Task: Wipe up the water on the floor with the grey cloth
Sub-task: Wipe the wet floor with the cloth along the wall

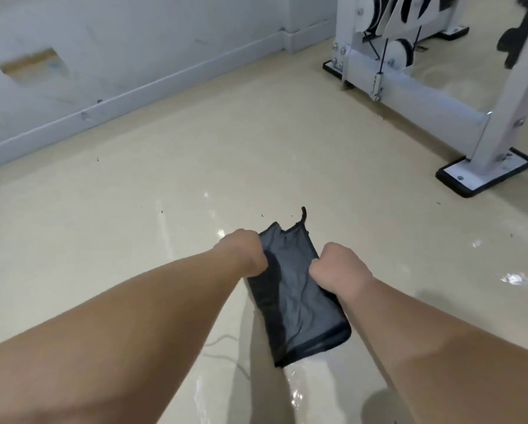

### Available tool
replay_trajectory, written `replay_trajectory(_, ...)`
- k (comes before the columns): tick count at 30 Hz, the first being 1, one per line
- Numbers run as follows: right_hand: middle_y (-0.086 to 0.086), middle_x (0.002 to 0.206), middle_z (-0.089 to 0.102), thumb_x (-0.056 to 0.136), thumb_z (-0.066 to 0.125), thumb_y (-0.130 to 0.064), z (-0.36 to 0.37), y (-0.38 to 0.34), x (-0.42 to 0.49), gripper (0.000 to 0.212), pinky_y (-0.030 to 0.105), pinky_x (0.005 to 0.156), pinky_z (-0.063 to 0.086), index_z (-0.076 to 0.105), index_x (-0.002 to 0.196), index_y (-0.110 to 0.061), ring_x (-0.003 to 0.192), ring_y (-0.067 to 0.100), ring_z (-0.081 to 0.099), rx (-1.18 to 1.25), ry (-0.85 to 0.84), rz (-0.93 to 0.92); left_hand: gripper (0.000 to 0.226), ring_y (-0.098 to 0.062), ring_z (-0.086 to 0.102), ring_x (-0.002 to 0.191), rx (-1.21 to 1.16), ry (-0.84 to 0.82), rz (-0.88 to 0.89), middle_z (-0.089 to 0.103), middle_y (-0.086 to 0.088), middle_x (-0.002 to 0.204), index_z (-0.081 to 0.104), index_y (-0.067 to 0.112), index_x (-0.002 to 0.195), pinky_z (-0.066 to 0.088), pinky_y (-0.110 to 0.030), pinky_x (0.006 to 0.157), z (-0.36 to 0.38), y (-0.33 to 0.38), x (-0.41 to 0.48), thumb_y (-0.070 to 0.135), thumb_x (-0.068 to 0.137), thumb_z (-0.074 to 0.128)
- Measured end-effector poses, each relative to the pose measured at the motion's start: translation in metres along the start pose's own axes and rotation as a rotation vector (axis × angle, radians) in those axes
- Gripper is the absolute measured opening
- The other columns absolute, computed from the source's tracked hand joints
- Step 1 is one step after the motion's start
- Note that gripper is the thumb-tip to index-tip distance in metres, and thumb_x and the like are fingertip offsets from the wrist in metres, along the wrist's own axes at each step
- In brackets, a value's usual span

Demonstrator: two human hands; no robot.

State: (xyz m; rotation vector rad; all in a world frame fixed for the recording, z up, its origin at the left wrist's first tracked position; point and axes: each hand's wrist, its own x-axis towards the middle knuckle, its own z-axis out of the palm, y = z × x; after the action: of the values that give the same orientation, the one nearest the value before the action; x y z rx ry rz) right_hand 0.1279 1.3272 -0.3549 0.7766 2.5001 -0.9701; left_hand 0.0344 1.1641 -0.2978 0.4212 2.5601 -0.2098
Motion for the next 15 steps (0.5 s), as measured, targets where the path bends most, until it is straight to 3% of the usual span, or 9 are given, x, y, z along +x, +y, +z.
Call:
replay_trajectory(1,-0.001,0.087,0.056,0.085,0.051,-0.015,-0.006,0.0,0.002,0.003,0.031,0.07,0.048,0.052,0.087,-0.017,0.08,0.022,0.057,-0.001,0.013,0.045,0.033,-0.034,0.056,0.117,0.011,0.011,0.104,0.055,-0.012,0.13,0.057,0.013,0.121,0.052,-0.038,0.086,0.019,0.015,0.008,0.035,0.097,0.05)
replay_trajectory(3,0.001,0.085,0.054,0.085,0.053,-0.012,-0.014,0.002,0.002,0.004,0.03,0.069,0.045,0.053,0.088,-0.015,0.083,0.027,0.057,0.003,0.052,0.13,0.071,-0.046,0.021,0.15,0.033,-0.048,0.259,0.019,-0.019,0.165,0.03,0.018,0.156,0.037,-0.055,0.114,0.06,0.044,0.012,0.057,0.098,0.045)
replay_trajectory(5,0.005,0.082,0.056,0.084,0.052,-0.009,-0.02,0.006,-0.005,0.004,0.029,0.062,0.04,0.053,0.083,-0.012,0.079,0.03,0.055,0.074,0.121,0.187,0.105,-0.052,-0.015,0.152,0.079,-0.091,0.275,-0.022,-0.023,0.167,-0.008,0.019,0.163,0.01,-0.064,0.123,0.091,0.066,0.012,0.078,0.091,0.038)
replay_trajectory(6,0.006,0.082,0.057,0.085,0.052,-0.007,-0.02,0.006,-0.012,0.006,0.029,0.061,0.038,0.055,0.083,-0.011,0.078,0.03,0.054,0.129,0.158,0.221,0.113,-0.053,-0.024,0.149,0.09,-0.071,0.264,-0.031,-0.025,0.163,-0.018,0.018,0.161,0.001,-0.066,0.123,0.101,0.071,0.014,0.085,0.087,0.035)
replay_trajectory(10,0.002,0.086,0.06,0.093,0.049,-0.011,0.01,-0.009,-0.053,0.012,0.029,0.059,0.038,0.059,0.086,-0.01,0.077,0.02,0.056,0.279,0.251,0.26,0.112,-0.05,-0.038,0.144,0.031,0.022,0.287,-0.042,-0.025,0.156,-0.032,0.019,0.155,-0.013,-0.068,0.118,0.114,0.055,0.033,0.09,0.084,0.018)
replay_trajectory(15,0.0,0.086,0.068,0.094,0.049,-0.021,0.048,-0.05,-0.058,0.018,0.031,0.062,0.044,0.064,0.086,-0.017,0.077,0.019,0.062,0.264,0.232,0.265,0.107,-0.042,-0.039,0.147,-0.052,0.123,0.342,-0.042,-0.018,0.159,-0.029,0.025,0.157,-0.018,-0.063,0.118,0.108,-0.018,0.071,0.092,0.081,0.007)
